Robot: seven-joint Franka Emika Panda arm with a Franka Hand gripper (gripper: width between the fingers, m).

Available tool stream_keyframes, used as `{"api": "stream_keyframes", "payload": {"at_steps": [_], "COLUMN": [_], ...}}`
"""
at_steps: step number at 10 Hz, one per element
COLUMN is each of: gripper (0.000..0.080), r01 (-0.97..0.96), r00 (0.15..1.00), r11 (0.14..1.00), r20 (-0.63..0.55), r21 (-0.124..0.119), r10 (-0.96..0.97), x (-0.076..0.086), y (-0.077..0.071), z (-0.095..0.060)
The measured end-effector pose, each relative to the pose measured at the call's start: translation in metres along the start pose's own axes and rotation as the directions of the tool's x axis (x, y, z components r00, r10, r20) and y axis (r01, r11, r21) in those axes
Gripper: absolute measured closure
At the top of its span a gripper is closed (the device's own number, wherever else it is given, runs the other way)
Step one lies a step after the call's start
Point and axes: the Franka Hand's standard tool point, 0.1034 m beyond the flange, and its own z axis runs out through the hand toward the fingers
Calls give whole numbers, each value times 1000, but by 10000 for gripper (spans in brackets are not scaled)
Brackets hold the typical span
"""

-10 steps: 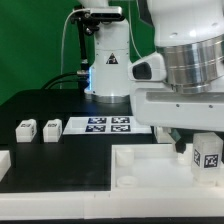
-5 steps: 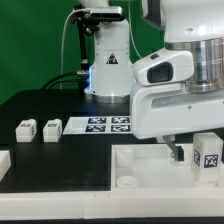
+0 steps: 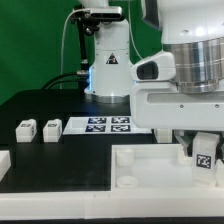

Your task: Assemble one leg

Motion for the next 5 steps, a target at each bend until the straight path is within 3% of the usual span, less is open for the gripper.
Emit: {"api": "stream_keyframes", "payload": {"at_steps": [1,3,5], "gripper": [505,505,505], "r01": [-177,-566,-747], "r00": [984,824,664], "r11": [984,824,664], "r20": [4,33,77], "r21": [8,29,31], "r10": [177,565,744], "x": [1,2,1], "y": [1,2,1], "z": [0,2,3]}}
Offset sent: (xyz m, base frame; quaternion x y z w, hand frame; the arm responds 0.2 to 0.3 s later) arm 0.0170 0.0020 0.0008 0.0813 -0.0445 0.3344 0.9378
